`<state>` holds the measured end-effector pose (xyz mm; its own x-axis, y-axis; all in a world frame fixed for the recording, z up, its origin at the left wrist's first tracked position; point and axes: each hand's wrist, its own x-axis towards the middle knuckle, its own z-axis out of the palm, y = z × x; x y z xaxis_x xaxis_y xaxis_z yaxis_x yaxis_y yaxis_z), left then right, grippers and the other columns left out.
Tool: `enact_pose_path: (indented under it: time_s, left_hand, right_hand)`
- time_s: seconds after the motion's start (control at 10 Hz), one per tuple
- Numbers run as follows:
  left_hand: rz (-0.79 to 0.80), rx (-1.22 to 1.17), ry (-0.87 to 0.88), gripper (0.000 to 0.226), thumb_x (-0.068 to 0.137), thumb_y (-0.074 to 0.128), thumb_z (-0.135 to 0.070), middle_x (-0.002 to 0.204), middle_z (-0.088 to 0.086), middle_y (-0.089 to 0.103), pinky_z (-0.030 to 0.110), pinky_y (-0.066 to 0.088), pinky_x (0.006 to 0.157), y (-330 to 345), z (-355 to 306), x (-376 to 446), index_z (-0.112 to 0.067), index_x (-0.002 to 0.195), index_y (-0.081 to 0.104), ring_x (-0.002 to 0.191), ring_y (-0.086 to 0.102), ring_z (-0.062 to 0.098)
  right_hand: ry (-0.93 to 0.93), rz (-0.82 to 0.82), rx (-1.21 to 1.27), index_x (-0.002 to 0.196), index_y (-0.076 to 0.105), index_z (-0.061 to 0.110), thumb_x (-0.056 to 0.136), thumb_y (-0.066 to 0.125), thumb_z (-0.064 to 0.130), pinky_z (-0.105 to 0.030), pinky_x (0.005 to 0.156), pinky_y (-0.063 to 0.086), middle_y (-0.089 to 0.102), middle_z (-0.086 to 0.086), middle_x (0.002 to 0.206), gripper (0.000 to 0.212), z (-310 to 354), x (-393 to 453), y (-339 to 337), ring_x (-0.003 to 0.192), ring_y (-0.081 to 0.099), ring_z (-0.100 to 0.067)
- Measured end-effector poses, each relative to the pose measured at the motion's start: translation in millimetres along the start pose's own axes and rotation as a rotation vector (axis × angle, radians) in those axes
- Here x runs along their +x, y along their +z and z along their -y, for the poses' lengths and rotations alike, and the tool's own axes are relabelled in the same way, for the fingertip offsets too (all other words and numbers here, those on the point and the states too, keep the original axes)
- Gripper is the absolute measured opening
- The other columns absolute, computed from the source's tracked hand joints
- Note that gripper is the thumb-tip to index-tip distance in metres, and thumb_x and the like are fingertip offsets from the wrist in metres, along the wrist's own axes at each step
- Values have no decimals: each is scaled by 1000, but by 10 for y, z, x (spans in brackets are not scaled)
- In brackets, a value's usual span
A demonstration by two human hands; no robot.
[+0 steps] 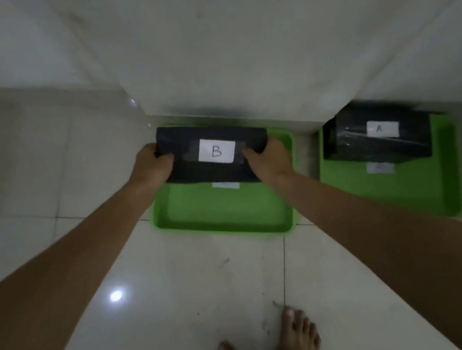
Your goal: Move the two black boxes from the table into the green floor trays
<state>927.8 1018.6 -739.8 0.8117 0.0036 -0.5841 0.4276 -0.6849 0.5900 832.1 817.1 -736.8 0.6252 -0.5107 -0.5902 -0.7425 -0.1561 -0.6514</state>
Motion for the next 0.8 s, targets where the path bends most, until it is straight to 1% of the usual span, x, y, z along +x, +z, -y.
enact_pose_path:
  time_s: [0.1,0.2,0.3,0.4,0.5,0.6,0.7,0.8]
  left_hand:
    - [-3,-18,-11,39,89,57,-13,124,16,61,29,43,84,202,130,320,-5,126,55,104,59,28]
    - [-1,-11,-15,40,87,59,-13,124,17,61,30,44,85,284,231,487,-4,126,54,107,59,30]
    - [-8,1,29,42,87,61,-14,127,16,59,29,43,86,277,252,560,-6,127,53,103,58,27]
    - [34,33,47,46,87,62,-18,128,13,59,28,44,86,234,200,531,-9,130,51,104,58,24]
    - [64,136,129,51,87,64,-25,130,12,59,24,41,82,188,166,448,-10,133,47,102,55,20]
    - [85,252,175,58,88,66,-27,134,18,56,18,38,78,80,98,230,-5,137,44,104,55,20]
    - [116,337,183,61,90,63,-35,139,20,51,23,32,82,-108,3,-16,-3,138,43,121,53,32]
    - [216,335,145,69,90,54,-54,143,16,48,24,30,85,-361,-203,-329,-8,140,42,124,49,27]
  right_hand:
    - [4,-29,15,131,56,2,90,66,20,-33,93,50,66,-15,129,45,-101,334,220,115,64,-30]
    - [10,-27,23,133,54,3,90,66,22,-39,99,50,65,-14,130,48,-144,486,336,117,63,-30]
    - [30,0,29,138,48,5,91,65,25,-36,101,48,61,-13,134,53,-169,517,395,121,60,-30]
    - [29,31,-17,141,43,7,93,64,26,-33,97,47,58,-14,136,56,-146,472,401,122,58,-30]
    - [-31,17,-142,140,44,8,92,63,26,-40,103,47,56,-15,136,55,-113,365,368,124,55,-32]
    - [-108,21,-274,138,47,5,91,64,24,-44,104,47,55,-17,135,53,-18,171,242,126,52,-33]
    - [-184,31,-351,136,51,3,91,62,24,-39,103,46,56,-17,134,51,131,-80,25,126,51,-33]
    - [-208,26,-382,137,54,4,92,61,25,-35,101,45,56,-17,136,50,315,-366,-265,127,52,-32]
